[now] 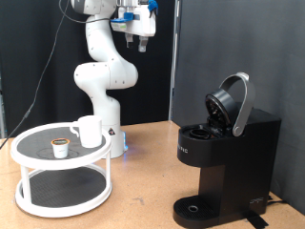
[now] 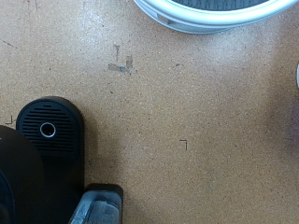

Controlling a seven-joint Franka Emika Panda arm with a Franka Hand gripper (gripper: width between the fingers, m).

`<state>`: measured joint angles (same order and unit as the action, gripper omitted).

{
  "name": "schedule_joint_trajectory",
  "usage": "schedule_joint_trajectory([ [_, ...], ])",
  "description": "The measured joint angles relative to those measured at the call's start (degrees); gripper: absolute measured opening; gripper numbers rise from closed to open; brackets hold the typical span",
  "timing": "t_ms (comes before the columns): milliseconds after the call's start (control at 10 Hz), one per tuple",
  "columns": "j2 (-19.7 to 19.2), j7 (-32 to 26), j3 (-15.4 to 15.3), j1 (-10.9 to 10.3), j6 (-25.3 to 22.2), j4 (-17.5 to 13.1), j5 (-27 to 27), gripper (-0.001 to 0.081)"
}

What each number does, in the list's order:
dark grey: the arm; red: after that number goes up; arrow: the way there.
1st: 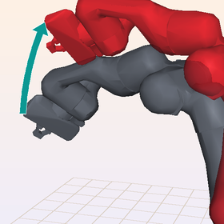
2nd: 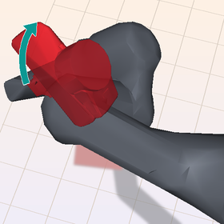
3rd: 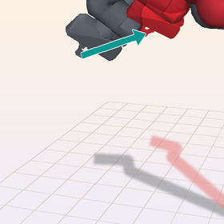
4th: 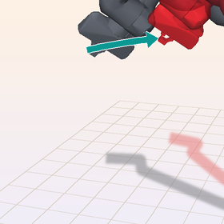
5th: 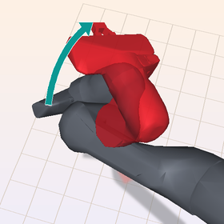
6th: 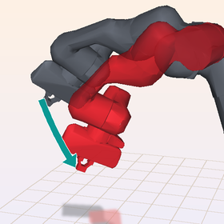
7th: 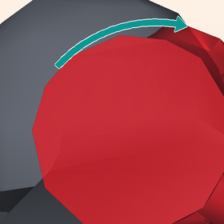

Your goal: Make a cup of coffee with the keurig machine

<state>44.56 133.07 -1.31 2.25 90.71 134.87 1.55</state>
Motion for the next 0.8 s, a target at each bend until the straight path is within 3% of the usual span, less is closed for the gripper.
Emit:
schedule_joint_trajectory([
  [300, 0.09, -1.24, 1.33, 0.39, 0.38, 0.00, -0.03, 0.0734],
  [800, 0.71, -8.57, 9.08, 4.08, 0.25, -0.02, -5.39, 0.0734],
])
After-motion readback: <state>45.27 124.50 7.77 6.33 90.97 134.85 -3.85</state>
